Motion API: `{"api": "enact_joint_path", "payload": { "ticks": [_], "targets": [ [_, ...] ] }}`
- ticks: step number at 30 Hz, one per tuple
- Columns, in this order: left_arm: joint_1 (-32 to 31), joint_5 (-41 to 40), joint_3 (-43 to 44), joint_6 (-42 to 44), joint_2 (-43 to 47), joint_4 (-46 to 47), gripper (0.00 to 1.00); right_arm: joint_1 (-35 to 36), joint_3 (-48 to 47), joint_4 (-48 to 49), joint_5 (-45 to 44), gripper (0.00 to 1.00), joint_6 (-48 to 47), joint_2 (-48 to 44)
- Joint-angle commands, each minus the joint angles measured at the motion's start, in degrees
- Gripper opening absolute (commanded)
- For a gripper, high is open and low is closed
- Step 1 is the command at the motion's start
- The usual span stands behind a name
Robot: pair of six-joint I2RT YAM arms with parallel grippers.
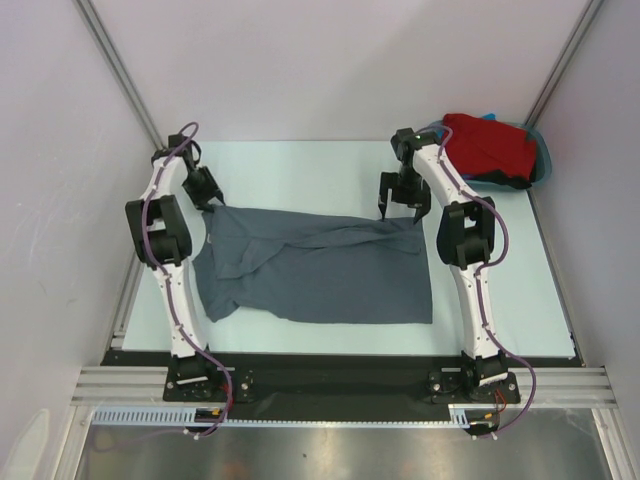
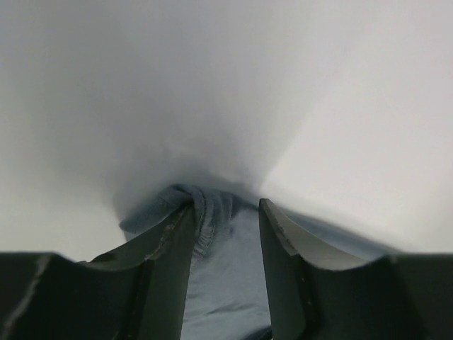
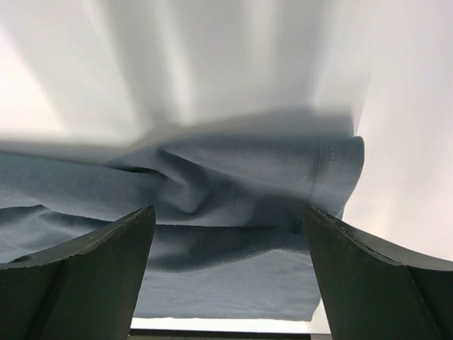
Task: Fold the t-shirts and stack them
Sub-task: Fold the tshirt
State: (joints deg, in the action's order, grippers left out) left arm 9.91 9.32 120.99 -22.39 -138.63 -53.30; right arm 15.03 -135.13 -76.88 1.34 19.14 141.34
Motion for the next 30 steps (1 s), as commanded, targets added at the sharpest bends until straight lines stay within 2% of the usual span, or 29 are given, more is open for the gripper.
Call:
{"api": "enact_joint_path", "payload": {
  "ticks": [1, 10, 15, 19, 21, 22, 25, 26, 30],
  "targets": [
    [0.5, -0.3, -2.2, 2.3, 3.1, 0.3, 0.47, 0.0, 0.7, -4.2, -0.6, 0.93, 0.7, -1.4],
    [0.5, 1.0, -18.3, 2.5, 13.0, 4.2, 0.41, 0.7, 0.0, -3.9, 0.1, 0.93, 0.8, -0.5],
    [0.5, -0.5, -21.2, 2.8, 16.0, 4.6, 0.41, 0.7, -0.6, -4.1, 0.1, 0.93, 0.9, -0.1],
    [0.5, -1.6, -18.9, 3.3, 16.3, 5.0, 0.42, 0.8, -0.6, -4.2, 0.4, 0.93, 0.7, 0.1],
    [0.5, -1.7, -14.8, 3.8, 14.4, 4.3, 0.35, 0.9, -0.6, -4.2, 0.4, 0.93, 0.7, 0.2],
    [0.5, -1.8, -11.9, 4.0, 13.3, 3.7, 0.23, 0.8, -0.7, -4.2, 0.5, 0.93, 0.6, 0.2],
    [0.7, -0.7, -8.7, 3.6, 10.2, 3.4, 0.04, 0.8, -1.2, -4.3, 0.4, 0.93, 0.6, 0.4],
    [0.7, -0.6, -8.1, 3.3, 9.4, 3.5, 0.01, 0.6, -1.1, -4.4, 0.3, 0.93, 0.6, 0.4],
    [0.7, 0.3, -4.2, 2.9, 5.7, 2.3, 0.00, 0.4, -1.3, -4.6, 0.2, 0.93, 0.6, 0.3]
  ]
}}
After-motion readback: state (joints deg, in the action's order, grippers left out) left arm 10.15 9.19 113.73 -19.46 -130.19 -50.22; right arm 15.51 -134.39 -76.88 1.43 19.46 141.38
